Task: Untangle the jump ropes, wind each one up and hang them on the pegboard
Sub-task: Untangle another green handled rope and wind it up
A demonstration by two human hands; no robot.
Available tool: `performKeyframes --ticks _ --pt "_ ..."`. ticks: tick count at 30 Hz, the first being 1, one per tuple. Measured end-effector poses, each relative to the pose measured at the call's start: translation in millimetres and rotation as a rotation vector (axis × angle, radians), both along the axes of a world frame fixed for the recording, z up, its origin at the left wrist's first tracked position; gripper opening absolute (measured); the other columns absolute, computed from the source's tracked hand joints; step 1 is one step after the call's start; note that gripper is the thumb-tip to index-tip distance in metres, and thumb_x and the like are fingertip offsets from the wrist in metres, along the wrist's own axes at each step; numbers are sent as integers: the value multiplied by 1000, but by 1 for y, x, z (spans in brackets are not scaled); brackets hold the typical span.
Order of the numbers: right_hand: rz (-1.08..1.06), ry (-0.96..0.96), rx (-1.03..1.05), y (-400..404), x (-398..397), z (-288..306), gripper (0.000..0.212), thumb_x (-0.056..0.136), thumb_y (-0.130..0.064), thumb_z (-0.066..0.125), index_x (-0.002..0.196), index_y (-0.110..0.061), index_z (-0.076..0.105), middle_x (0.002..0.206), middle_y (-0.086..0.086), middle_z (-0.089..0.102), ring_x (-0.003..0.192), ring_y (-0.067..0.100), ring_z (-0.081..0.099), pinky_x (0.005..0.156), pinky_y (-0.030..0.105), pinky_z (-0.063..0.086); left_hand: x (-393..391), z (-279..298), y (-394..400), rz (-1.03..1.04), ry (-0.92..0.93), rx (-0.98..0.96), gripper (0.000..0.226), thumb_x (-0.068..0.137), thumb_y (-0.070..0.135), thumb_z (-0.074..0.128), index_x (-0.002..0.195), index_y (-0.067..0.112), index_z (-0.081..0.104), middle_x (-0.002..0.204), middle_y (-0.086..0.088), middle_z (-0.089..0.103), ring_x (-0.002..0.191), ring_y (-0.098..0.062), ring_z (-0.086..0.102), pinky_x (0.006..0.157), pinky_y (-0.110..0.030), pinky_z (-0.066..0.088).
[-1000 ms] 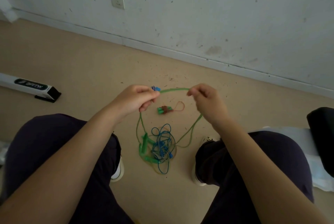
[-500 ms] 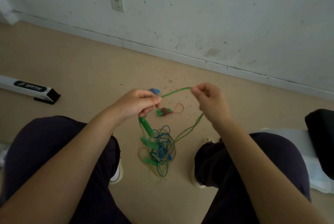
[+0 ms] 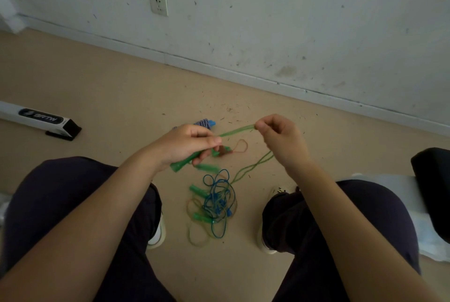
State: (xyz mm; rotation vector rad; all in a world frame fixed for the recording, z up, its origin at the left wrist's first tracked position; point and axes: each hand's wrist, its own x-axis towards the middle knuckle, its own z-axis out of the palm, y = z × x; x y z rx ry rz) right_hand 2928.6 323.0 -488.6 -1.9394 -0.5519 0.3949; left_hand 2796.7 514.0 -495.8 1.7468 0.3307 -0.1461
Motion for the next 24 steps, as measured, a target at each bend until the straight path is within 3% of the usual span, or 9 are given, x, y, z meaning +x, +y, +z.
performKeyframes --ticks 3,7,11,15,17,19,24 --pt "131 129 30 -1 -2 1 10 95 -19 61 92 -12 68 71 -2 64 59 9 55 61 24 47 -1 -3 -1 -28 11 -14 19 96 24 62 83 11 68 60 -4 54 47 -15 45 48 -23 40" --pt "365 183 -50 4 -14 -6 9 90 -18 69 90 -9 70 66 -5 63 60 15 52 57 25 44 1 -6 -10 -106 51 -18 16 93 26 67 85 11 69 60 -4 56 46 -14 46 45 -23 39" --pt "325 198 -13 4 -11 -6 8 94 -9 62 87 -10 66 72 -2 65 66 12 60 67 23 52 0 -3 -6 -122 63 -5 18 94 30 65 86 16 72 63 -4 55 52 -17 46 49 -24 39" --pt "60 215 80 1 -2 -3 17 100 -8 48 88 -9 60 79 5 65 71 17 65 80 37 56 -2 -1 0 -78 53 68 22 98 27 60 91 8 70 61 -3 51 50 -15 44 51 -23 40" --pt "-95 270 198 -2 6 2 16 100 -7 47 88 -9 57 77 6 64 63 18 61 70 39 55 -3 1 3 -49 43 65 24 99 26 58 92 7 69 60 -1 48 49 -13 41 51 -23 39" --pt "-95 279 244 -4 7 6 10 97 -7 50 90 -10 57 74 7 63 54 19 53 54 33 45 -4 2 3 -54 50 39 26 99 28 57 92 7 71 58 -1 45 47 -12 38 51 -24 36" --pt "353 264 18 3 -17 -1 17 95 -20 63 103 -5 65 68 1 62 51 12 47 48 23 38 -6 2 -9 -138 87 -34 21 98 24 60 97 8 73 58 0 43 46 -10 36 48 -23 32"
